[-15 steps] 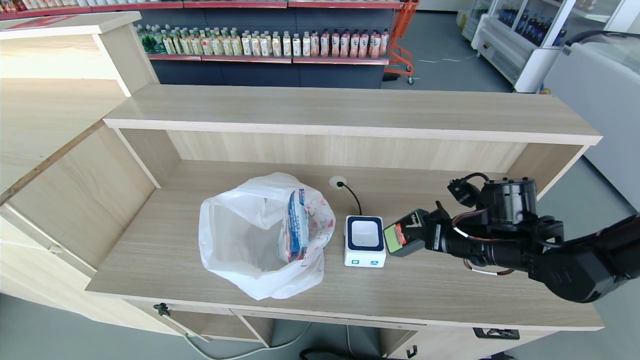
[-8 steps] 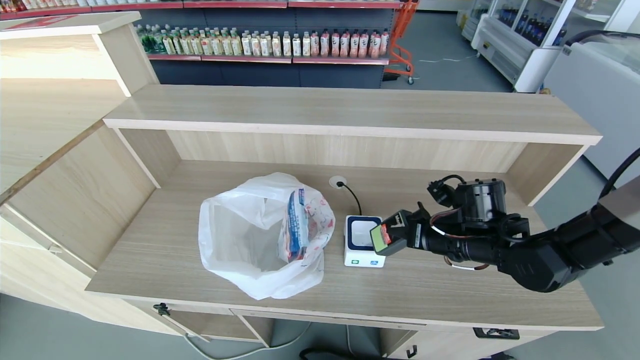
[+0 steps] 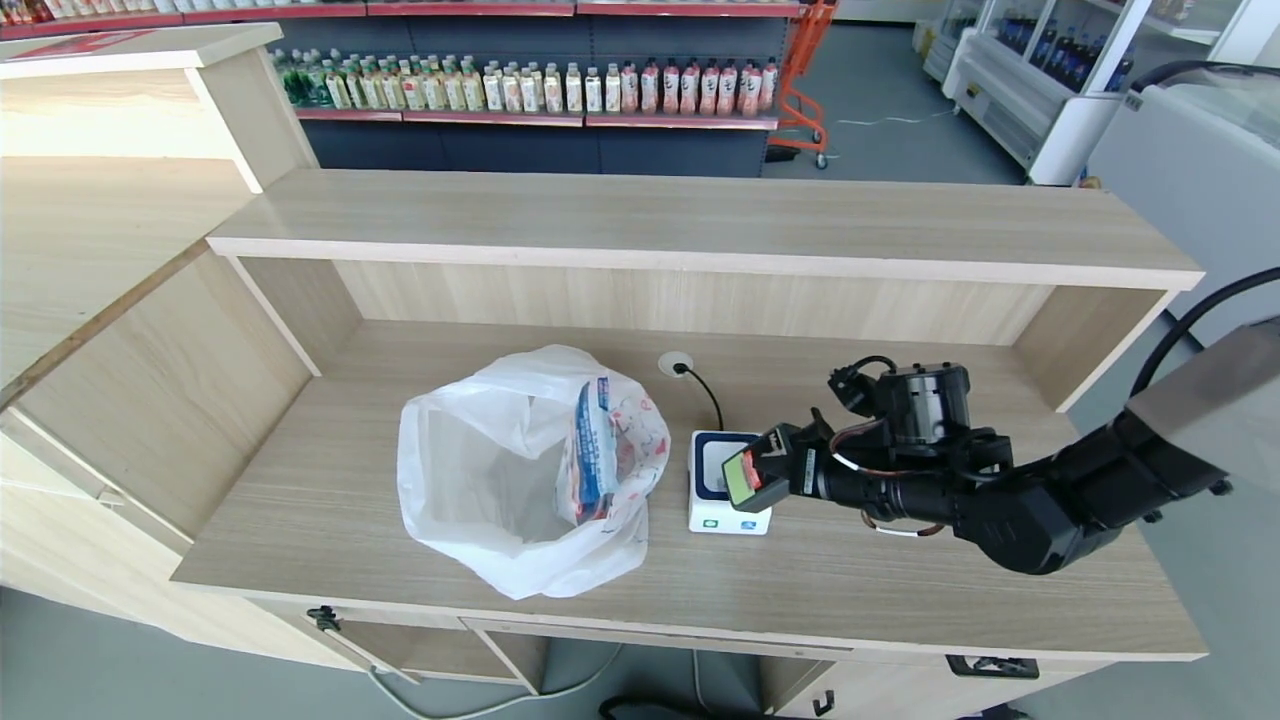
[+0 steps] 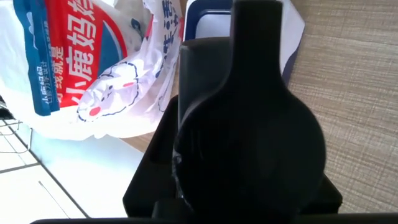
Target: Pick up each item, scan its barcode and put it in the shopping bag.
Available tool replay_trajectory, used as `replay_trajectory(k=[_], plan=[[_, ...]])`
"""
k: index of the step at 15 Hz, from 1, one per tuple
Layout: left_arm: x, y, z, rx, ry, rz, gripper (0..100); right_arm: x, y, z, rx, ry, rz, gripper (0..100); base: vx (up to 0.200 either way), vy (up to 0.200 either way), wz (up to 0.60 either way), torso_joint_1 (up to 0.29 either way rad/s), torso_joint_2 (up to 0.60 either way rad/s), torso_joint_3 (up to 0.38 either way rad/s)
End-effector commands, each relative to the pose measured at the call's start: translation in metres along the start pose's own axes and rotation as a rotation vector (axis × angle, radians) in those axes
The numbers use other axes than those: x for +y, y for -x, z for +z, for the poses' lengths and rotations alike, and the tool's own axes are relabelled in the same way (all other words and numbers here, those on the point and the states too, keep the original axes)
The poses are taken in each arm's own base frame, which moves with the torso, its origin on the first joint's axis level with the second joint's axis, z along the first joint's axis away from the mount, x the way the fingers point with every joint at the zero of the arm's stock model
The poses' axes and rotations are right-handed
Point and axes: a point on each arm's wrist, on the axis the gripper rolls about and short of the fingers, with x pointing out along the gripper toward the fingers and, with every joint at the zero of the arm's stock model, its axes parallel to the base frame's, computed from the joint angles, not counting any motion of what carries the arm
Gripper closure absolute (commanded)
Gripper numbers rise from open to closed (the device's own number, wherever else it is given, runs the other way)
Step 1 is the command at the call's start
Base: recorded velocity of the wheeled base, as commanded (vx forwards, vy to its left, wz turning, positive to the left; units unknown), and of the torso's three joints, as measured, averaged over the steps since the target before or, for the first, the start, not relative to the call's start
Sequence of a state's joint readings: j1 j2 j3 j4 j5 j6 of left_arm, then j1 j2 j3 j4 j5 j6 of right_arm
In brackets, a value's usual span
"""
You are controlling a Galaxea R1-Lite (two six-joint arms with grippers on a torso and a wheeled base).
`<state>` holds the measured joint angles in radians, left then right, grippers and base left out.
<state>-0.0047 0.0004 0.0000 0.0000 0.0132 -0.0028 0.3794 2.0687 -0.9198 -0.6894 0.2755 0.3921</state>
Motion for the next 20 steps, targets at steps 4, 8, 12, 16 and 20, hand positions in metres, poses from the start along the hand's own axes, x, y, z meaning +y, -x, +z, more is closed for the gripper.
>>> replay_trajectory(k=[4,8,12,16,20], plan=[[0.000,0.000,0.000,0.000,0.000,0.001,0,-0.007,-0.016,-0.007,-0.007,0.003,0.008,100,0.000,0.000,0.00,0.000,0.00,0.000],[0.000,0.000,0.000,0.000,-0.001,0.001,0,-0.005,-0.014,-0.006,-0.014,-0.005,0.010,100,0.000,0.000,0.00,0.000,0.00,0.000],[0.000,0.000,0.000,0.000,0.000,0.001,0,0.021,0.048,0.028,-0.156,-0.031,0.047,100,0.000,0.000,0.00,0.000,0.00,0.000],[0.000,0.000,0.000,0.000,0.000,0.001,0,0.028,0.102,0.013,-0.171,0.158,0.027,100,0.000,0.200,0.00,0.000,0.00,0.007],[0.000,0.000,0.000,0.000,-0.001,0.001,0,0.040,0.109,0.003,-0.151,0.177,0.062,100,0.200,0.200,0.00,0.001,0.01,0.005]])
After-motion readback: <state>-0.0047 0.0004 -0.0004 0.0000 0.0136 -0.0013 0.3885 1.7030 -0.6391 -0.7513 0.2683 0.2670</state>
